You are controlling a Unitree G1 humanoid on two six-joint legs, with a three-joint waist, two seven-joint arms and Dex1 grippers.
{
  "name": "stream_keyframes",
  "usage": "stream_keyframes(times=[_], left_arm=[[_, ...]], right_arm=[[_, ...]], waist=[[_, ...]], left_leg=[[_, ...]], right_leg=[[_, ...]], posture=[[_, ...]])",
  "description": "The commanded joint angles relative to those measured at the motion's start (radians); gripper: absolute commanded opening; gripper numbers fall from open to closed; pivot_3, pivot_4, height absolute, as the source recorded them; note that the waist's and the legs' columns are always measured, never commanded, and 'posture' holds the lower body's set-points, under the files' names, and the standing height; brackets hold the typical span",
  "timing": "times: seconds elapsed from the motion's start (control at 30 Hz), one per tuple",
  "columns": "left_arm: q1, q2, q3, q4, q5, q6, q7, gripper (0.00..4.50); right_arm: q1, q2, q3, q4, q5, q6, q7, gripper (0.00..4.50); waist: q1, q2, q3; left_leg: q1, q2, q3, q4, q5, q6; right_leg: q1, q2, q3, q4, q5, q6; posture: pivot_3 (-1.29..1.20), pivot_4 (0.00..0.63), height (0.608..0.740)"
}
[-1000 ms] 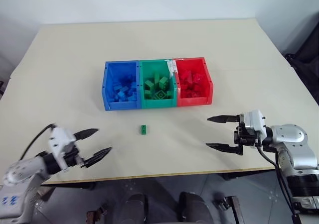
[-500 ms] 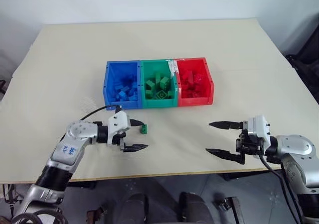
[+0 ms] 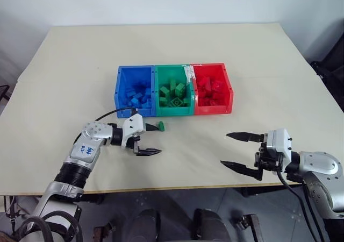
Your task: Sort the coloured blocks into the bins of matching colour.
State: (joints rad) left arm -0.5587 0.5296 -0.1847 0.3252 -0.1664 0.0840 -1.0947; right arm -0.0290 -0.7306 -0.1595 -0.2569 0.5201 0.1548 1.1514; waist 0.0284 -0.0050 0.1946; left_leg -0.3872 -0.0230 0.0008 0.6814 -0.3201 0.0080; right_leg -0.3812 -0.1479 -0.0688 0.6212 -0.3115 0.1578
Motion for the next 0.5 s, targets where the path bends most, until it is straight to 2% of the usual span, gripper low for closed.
stream_keyframes(times=[0.03,0.2,0.4,0.5], left_arm=[[0.008,-0.029,0.052,-0.048,-0.024,0.078,0.087,4.5],[0.049,-0.06,0.067,-0.147,-0.026,0.191,0.175,4.5],[0.093,-0.135,0.106,-0.288,-0.038,0.374,0.364,4.5],[0.099,-0.161,0.095,-0.305,-0.013,0.405,0.423,4.5]], right_arm=[[-0.019,0.004,0.004,-0.033,0.013,-0.001,-0.008,4.47],[-0.034,0.006,0.02,-0.031,0.016,0.005,-0.009,4.47],[-0.047,0.006,0.033,-0.028,0.018,0.006,-0.01,4.47],[-0.054,0.007,0.037,-0.024,0.017,0.008,-0.008,4.47]], waist=[[-0.002,0.0,0.0],[-0.004,0.0,0.0],[-0.001,0.0,0.0],[-0.001,0.0,0.0]], left_leg=[[0.0,0.0,0.0,0.0,0.0,0.0],[0.0,0.0,-0.007,0.0,0.0,0.0],[0.0,0.0,-0.01,0.0,0.0,0.0],[0.0,0.0,-0.011,0.0,0.0,0.0]], right_leg=[[0.0,0.0,0.0,0.0,0.0,0.0],[0.0,0.0,-0.001,0.0,0.0,0.0],[0.001,0.0,-0.001,0.0,0.0,0.0],[0.002,-0.001,-0.001,-0.001,0.0,0.0]], posture=[[0.0,0.15,0.74],[0.0,0.15,0.74],[0.0,0.15,0.74],[0.0,0.15,0.74]])
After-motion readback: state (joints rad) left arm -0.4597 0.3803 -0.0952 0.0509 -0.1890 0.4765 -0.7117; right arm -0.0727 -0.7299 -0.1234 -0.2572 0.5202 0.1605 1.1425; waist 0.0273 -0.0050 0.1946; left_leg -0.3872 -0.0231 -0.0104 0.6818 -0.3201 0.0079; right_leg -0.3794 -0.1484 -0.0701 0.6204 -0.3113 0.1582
